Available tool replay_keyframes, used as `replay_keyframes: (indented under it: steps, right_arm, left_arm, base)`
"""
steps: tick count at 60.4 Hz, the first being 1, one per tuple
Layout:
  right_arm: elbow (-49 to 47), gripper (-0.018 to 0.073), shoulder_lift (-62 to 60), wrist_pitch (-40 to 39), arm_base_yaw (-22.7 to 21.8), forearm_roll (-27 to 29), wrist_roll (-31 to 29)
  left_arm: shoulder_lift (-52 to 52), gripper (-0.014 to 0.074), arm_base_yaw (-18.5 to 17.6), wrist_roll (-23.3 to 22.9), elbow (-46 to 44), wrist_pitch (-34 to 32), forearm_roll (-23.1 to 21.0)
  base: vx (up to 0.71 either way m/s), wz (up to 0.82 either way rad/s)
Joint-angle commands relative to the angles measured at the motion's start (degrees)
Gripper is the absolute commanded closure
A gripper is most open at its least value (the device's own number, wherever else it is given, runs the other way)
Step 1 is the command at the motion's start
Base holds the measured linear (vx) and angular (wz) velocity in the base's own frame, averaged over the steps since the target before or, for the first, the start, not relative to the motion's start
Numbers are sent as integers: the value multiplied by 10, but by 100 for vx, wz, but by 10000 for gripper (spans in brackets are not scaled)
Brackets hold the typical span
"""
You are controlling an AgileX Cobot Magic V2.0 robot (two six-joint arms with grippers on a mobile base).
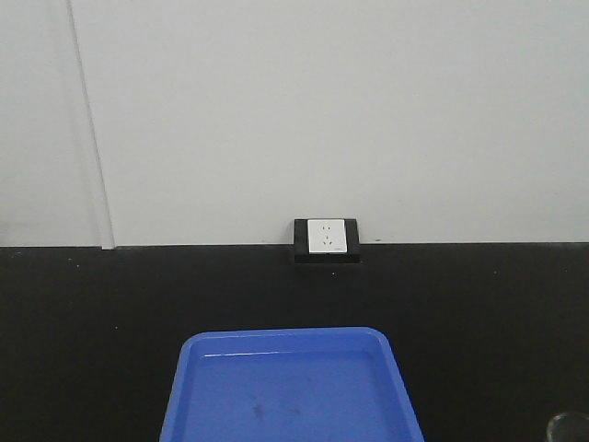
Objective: Move beaker to silver tray on left bench
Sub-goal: 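Lift the beaker out of the blue tray with the right gripper, then drive the base to the bench with the silver tray, holding the beaker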
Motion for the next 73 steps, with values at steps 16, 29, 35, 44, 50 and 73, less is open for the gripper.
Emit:
replay_keyframes:
  steps: [16, 29, 35, 44, 50, 73]
  right_arm:
    - [3, 570, -117, 6, -3, -4, -5]
    - [3, 571, -117, 3, -3, -4, -5]
    - [3, 571, -117, 3, -3, -4, -5]
    - [3, 571, -117, 3, -3, -4, -5]
    - [3, 571, -117, 3, -3, -4, -5]
    - [3, 571, -117, 3, -3, -4, -5]
  left_arm:
    - [-4, 595, -4, -1, 11, -47, 0]
    - [-4, 595, -4, -1, 11, -47, 0]
    - [-4, 595, -4, -1, 11, -47, 0]
    - [-4, 595, -4, -1, 11, -47, 0]
    - [-4, 595, -4, -1, 11, -47, 0]
    - [-4, 595, -4, -1, 11, -47, 0]
  base:
    - [0, 0]
    - [0, 0]
    - [0, 0]
    - [0, 0]
    - [0, 0]
    - [-6, -3]
